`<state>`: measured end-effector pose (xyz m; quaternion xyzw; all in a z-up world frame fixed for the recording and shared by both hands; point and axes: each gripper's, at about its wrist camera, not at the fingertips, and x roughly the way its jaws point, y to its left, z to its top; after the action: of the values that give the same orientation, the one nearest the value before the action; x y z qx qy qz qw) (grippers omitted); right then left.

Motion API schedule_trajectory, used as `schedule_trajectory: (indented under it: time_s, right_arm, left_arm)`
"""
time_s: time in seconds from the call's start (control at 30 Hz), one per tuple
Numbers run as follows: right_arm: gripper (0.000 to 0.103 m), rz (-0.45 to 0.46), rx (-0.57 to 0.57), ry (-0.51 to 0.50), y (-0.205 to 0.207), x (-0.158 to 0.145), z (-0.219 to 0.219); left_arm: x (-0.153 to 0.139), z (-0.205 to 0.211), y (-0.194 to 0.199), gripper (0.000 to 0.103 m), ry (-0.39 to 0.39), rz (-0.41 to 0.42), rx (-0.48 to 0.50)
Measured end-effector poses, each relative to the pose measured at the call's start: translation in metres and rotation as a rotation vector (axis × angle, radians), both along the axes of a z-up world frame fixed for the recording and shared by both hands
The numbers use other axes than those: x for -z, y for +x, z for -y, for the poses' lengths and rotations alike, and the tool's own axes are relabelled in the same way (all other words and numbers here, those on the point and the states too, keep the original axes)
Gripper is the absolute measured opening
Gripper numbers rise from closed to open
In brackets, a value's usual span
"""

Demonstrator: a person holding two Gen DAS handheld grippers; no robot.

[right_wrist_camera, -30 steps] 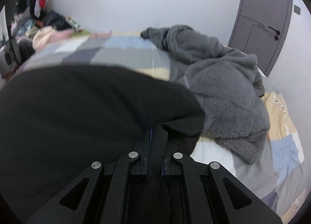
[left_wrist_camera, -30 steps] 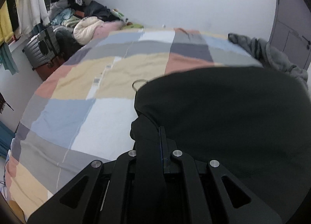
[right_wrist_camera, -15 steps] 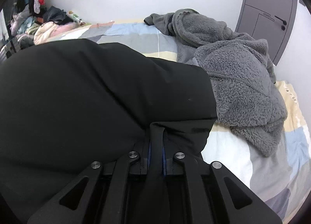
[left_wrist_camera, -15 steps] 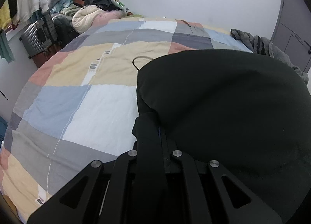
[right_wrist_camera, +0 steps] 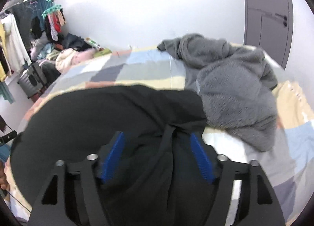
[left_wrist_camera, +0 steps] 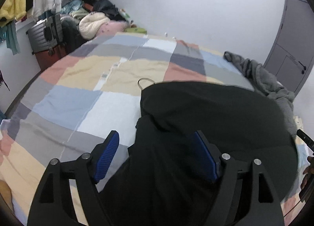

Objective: Fold large clothes

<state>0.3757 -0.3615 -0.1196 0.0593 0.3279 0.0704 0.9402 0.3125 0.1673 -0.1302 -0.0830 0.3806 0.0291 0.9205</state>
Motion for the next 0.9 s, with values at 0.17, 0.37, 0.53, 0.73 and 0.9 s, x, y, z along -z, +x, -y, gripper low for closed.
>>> schedule_trajectory:
  time_s: [0.17, 0.37, 0.53, 0.73, 0.9]
  right_arm:
    - [0.100, 0.119, -0.016, 0.036, -0.038, -0.070, -0.003]
    - [0.103, 0.238, -0.065, 0.118, -0.099, -0.154, -0.005]
    - [0.103, 0.345, -0.124, 0.139, -0.160, -0.204, -0.011]
    - [0.103, 0.445, -0.153, 0.145, -0.227, -0.229, -0.019]
    - [0.103, 0.498, -0.174, 0.110, -0.267, -0.229, -0.031]
  left_arm:
    - [-0.063, 0.015, -0.032, 0.081, 0.001, 0.068, 0.045]
    - [-0.138, 0.037, -0.082, 0.086, -0.005, 0.154, 0.130]
    - [-0.183, 0.049, -0.130, 0.088, -0.010, 0.220, 0.173]
    - [-0.210, 0.064, -0.187, 0.103, 0.010, 0.320, 0.207]
    - [-0.219, 0.075, -0.227, 0.103, 0.025, 0.381, 0.213]
